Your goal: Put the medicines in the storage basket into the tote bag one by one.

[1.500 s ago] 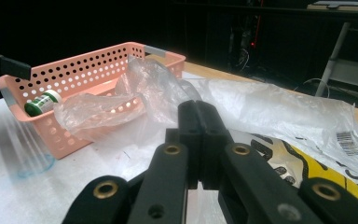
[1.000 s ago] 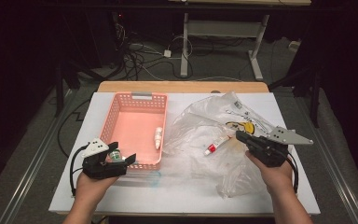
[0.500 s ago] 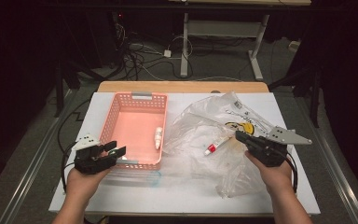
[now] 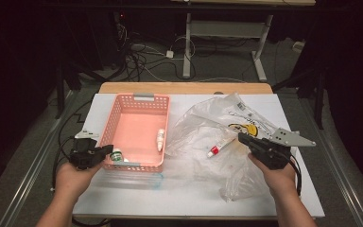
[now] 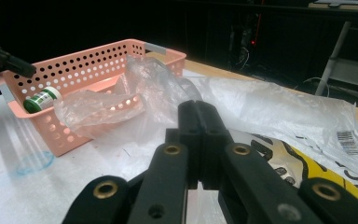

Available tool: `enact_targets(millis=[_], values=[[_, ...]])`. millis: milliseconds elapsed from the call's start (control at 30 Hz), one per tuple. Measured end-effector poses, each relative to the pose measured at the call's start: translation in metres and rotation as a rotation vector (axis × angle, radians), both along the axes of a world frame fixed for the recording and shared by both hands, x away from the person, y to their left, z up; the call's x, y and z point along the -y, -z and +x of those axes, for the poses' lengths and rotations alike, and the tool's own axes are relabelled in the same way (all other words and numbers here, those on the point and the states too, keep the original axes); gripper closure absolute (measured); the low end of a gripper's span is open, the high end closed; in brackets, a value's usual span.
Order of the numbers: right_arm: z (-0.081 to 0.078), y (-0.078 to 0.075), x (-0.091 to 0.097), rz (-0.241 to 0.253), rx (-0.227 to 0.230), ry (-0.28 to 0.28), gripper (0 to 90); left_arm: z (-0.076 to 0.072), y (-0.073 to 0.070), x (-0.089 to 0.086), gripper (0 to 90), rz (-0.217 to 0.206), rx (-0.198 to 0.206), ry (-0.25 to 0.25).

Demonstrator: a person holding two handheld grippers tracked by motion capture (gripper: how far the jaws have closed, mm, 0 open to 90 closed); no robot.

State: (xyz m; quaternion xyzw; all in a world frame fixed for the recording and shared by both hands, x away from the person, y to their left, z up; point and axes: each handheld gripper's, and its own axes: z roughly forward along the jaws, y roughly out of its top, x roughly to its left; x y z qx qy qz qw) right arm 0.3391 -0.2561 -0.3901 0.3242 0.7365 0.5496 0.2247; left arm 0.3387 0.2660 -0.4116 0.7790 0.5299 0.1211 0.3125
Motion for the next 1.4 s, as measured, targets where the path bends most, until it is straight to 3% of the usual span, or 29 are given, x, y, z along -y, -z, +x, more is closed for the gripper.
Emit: enact_targets(millis=[100,167,333,500,633,833,933,1100,1267,1400], values=[[0.0,0.0,0.001,0.003,0.0,0.002,90.0,0.003,0.0,0.002,88.1,0.028,-0.029,-0.018],[-0.001,-0.001,0.001,0.004,0.002,-0.001,90.0,0.007,0.0,0.002,88.0,0.033,-0.073,-0.031],[-0.001,-0.001,0.0,0.005,0.004,-0.008,90.0,0.015,0.001,0.004,87.9,0.1,-0.174,-0.037],[-0.001,-0.002,0.0,0.009,0.003,-0.007,90.0,0.022,0.004,0.004,87.8,0.096,-0.217,-0.039],[-0.001,-0.001,0.0,0.006,0.002,-0.01,90.0,0.026,0.009,0.006,87.9,0.082,-0.235,-0.034],[0.0,0.0,-0.001,0.005,-0.003,-0.008,90.0,0.03,0.007,0.014,88.0,0.1,-0.249,0.0],[0.0,0.001,-0.002,0.001,-0.006,-0.013,90.0,0.032,0.004,0.021,88.0,0.12,-0.242,0.025],[0.0,0.001,-0.002,0.003,-0.004,-0.012,90.0,0.037,-0.005,0.03,87.9,0.092,-0.213,0.06],[0.0,0.001,-0.001,0.006,-0.004,-0.009,90.0,0.039,-0.008,0.025,88.1,0.156,-0.243,0.038],[-0.001,0.0,-0.001,0.007,-0.001,-0.009,90.0,0.039,-0.003,0.019,88.1,0.193,-0.298,0.042]])
